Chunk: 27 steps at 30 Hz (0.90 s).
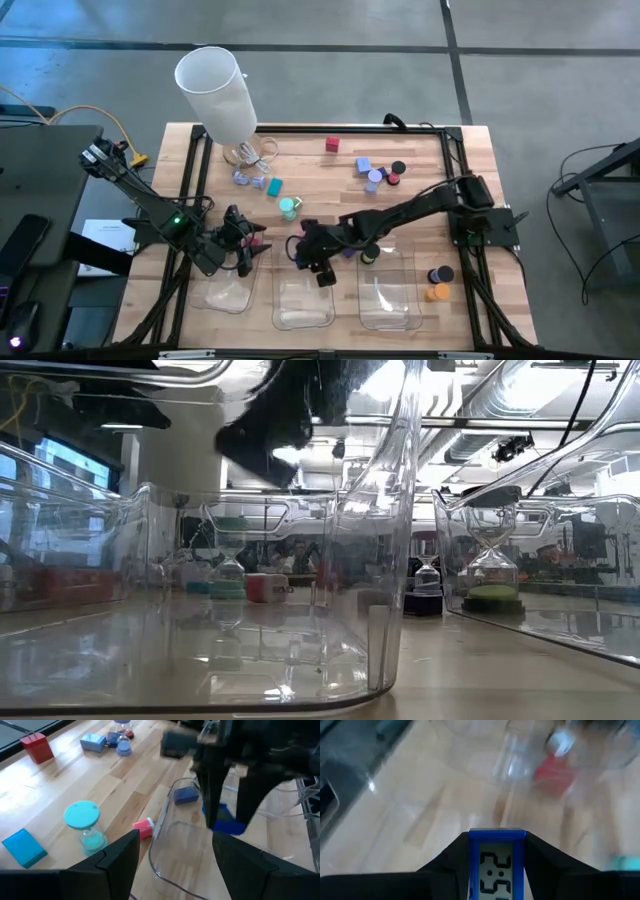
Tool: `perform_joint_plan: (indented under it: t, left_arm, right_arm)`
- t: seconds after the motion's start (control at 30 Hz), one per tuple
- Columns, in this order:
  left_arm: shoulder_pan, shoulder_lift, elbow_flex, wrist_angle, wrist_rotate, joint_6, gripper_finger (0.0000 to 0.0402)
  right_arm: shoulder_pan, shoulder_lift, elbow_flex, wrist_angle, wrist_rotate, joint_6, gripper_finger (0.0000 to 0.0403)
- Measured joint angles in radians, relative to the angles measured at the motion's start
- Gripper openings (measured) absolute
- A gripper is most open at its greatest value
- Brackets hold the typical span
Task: Pick & Place Office items
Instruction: Put the middle blue clock into the middle bin, then put the blue hourglass into the right bin
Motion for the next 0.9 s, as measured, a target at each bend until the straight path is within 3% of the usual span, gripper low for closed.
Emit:
perform_joint_plan:
  t: [0.67,0.9]
  left_arm:
    - [0.0,-0.002,0.0,0.056,0.013,0.0,0.0242]
    - [0.0,-0.002,0.0,0.057,0.012,0.0,0.0242]
  right_arm:
    - [-0.022,0.142,0.003,-0.026,0.104,0.125,0.0134]
    - [-0.018,0.137,0.001,-0.014,0.112,0.178,0.0261]
